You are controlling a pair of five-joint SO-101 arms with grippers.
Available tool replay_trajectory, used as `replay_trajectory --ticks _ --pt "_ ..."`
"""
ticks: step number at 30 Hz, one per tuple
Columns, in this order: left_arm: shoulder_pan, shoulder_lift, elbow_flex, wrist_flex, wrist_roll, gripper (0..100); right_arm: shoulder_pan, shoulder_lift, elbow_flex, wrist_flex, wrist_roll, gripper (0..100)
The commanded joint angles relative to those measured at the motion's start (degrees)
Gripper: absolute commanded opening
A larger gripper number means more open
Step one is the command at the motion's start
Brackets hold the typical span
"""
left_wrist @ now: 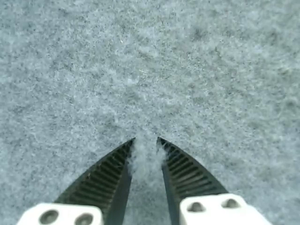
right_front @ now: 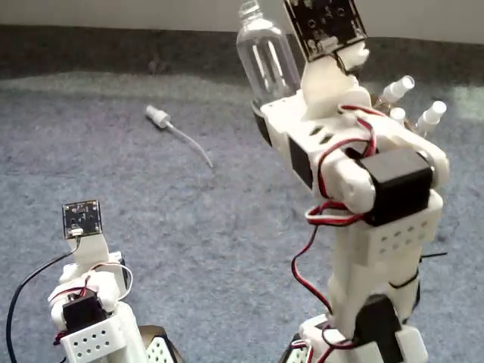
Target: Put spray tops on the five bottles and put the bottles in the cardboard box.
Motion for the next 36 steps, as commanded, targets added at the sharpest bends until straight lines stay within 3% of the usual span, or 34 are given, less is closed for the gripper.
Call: replay_trajectory --ticks 1,8,15,25,32,36 --pt "-0.75 -0.66 1.01 -0.26 -0.44 4 0.92 -9.8 10.51 0.84 0.62 0.7" --pt "-0.75 -0.66 1.01 -0.18 -0.35 4 0.92 -20.09 31.87 -6.81 0.88 0.9" --pt "-0.75 -0.66 1.01 -0.18 -0.35 4 0.92 -26.68 55.87 -16.4 13.63 0.9" --pt "-0.75 -0.66 1.01 -0.09 -0.35 4 1.01 -33.63 90.07 -38.37 14.33 0.9" --pt "-0.75 -0.66 1.01 -0.09 -0.35 4 1.63 -33.98 103.78 -46.37 21.19 0.9" --pt "-0.75 -0.66 1.01 -0.09 -0.35 4 5.05 -33.98 107.82 -50.51 21.36 1.0"
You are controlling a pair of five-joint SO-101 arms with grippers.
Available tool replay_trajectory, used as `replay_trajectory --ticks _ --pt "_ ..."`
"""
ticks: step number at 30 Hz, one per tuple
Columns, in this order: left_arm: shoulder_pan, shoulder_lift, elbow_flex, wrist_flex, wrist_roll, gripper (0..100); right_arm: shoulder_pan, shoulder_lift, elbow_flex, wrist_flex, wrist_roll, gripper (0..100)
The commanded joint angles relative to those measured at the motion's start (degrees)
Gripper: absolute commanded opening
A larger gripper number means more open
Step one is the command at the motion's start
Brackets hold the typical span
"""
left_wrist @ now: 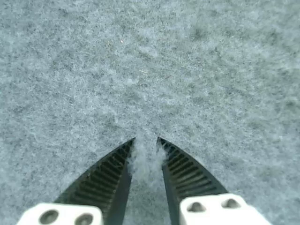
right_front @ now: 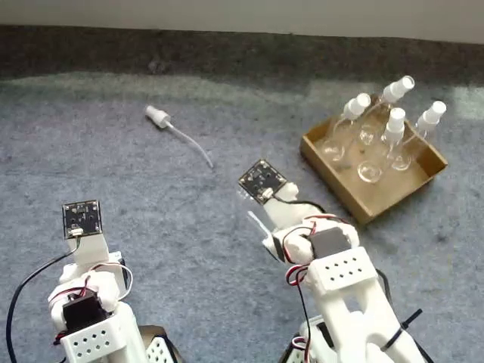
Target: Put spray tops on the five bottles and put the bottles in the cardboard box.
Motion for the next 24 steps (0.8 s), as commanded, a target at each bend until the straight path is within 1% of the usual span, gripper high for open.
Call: replay_trajectory --ticks 1,13,15,19,24 --pt "-0.75 -0.66 1.01 -0.09 -0.35 4 3.56 -1.63 1.54 -4.35 1.05 1.0" --pt "-0.75 -0.66 1.01 0.09 -0.35 4 4.18 -1.63 7.87 -4.53 1.23 1.2" --pt "-0.75 -0.66 1.01 0.09 -0.35 4 4.18 -1.63 8.31 -4.35 1.23 4.6" --pt "-0.75 -0.66 1.01 0.09 -0.35 4 4.26 -2.07 8.31 -4.35 1.23 15.4" --pt "-0.75 -0.66 1.01 0.0 -0.35 4 4.18 -2.07 7.96 -3.21 1.23 22.1"
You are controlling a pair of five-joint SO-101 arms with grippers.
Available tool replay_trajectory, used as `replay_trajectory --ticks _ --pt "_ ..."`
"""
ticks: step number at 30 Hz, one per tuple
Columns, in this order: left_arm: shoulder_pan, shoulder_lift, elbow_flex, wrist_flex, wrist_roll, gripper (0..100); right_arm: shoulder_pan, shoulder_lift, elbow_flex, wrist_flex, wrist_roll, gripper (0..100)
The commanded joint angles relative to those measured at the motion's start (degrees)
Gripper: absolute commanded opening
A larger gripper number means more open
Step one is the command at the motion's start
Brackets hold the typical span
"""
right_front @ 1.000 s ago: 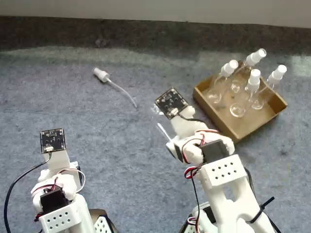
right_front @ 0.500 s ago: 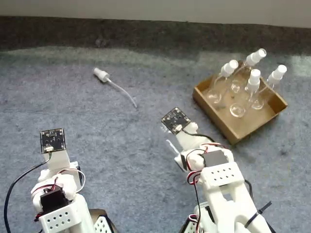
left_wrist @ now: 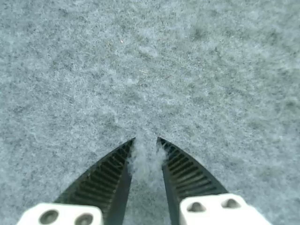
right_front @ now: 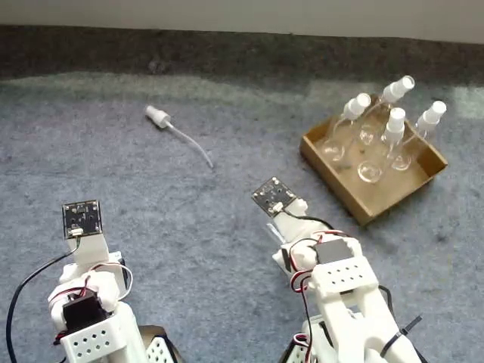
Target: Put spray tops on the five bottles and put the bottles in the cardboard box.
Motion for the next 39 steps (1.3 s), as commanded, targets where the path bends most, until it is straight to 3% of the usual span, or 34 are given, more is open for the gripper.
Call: replay_trajectory --ticks 1,11,22,31,39 --pt "-0.75 -0.66 1.01 0.0 -0.35 4 0.57 -1.63 -0.92 1.36 0.62 23.6" --pt "-0.75 -0.66 1.01 -0.09 -0.35 4 0.48 -1.63 -9.89 14.37 5.27 29.3" --pt "-0.75 -0.66 1.01 -0.09 -0.35 4 0.48 -1.01 -32.48 26.77 2.11 29.3" --pt "-0.75 -0.66 1.01 -0.09 -0.35 4 0.4 -0.13 -36.09 27.56 1.93 29.2" --pt "-0.75 -0.66 1.01 -0.18 -0.35 4 0.4 17.45 -41.63 27.56 1.85 29.1"
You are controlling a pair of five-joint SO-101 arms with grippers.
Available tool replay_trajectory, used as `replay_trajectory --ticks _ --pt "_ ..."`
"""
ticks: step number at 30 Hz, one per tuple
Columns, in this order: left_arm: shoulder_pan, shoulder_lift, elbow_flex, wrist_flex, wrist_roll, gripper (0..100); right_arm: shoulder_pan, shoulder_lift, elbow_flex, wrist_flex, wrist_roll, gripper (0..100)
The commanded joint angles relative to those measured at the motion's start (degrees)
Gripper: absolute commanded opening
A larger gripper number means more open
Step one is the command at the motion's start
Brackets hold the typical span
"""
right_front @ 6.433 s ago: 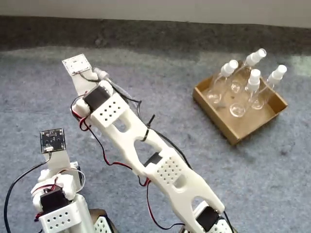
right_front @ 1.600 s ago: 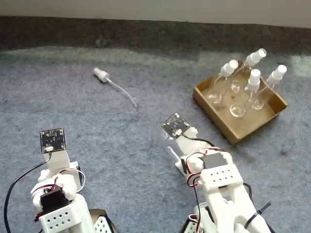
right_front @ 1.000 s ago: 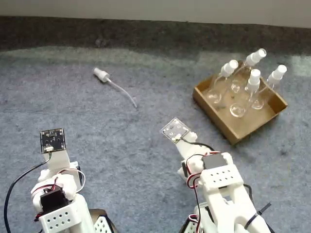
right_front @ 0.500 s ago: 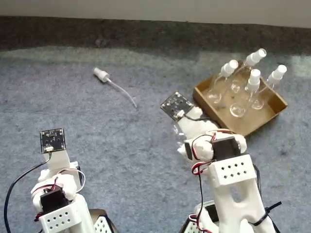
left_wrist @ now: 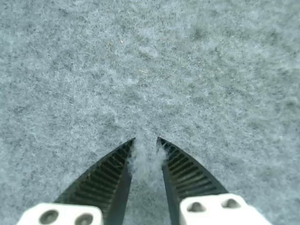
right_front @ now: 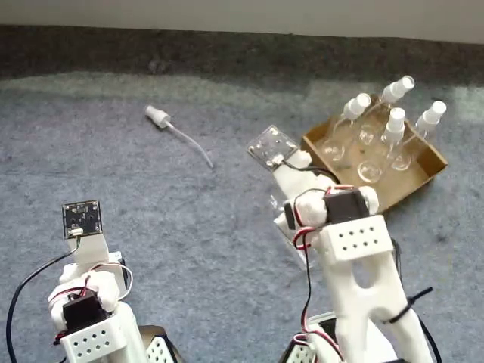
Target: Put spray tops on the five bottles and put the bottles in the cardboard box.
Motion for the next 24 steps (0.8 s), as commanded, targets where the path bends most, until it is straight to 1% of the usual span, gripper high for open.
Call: replay_trajectory --ticks 1,4,9,14,24 --pt "-0.75 -0.66 1.01 -0.18 -0.35 4 0.4 8.22 -5.85 0.31 -0.79 29.1" --pt "-0.75 -0.66 1.01 -0.18 -0.35 4 0.4 14.37 -8.57 0.31 -0.97 29.0" --pt "-0.75 -0.66 1.01 -0.18 -0.35 4 -0.48 24.04 -13.76 0.31 -5.71 29.0" --pt "-0.75 -0.66 1.01 -0.18 -0.35 4 -3.12 32.4 -16.22 -0.22 -6.07 29.0" --pt "-0.75 -0.66 1.01 -0.18 -0.35 4 -2.95 43.74 -17.89 -7.16 -6.07 28.9"
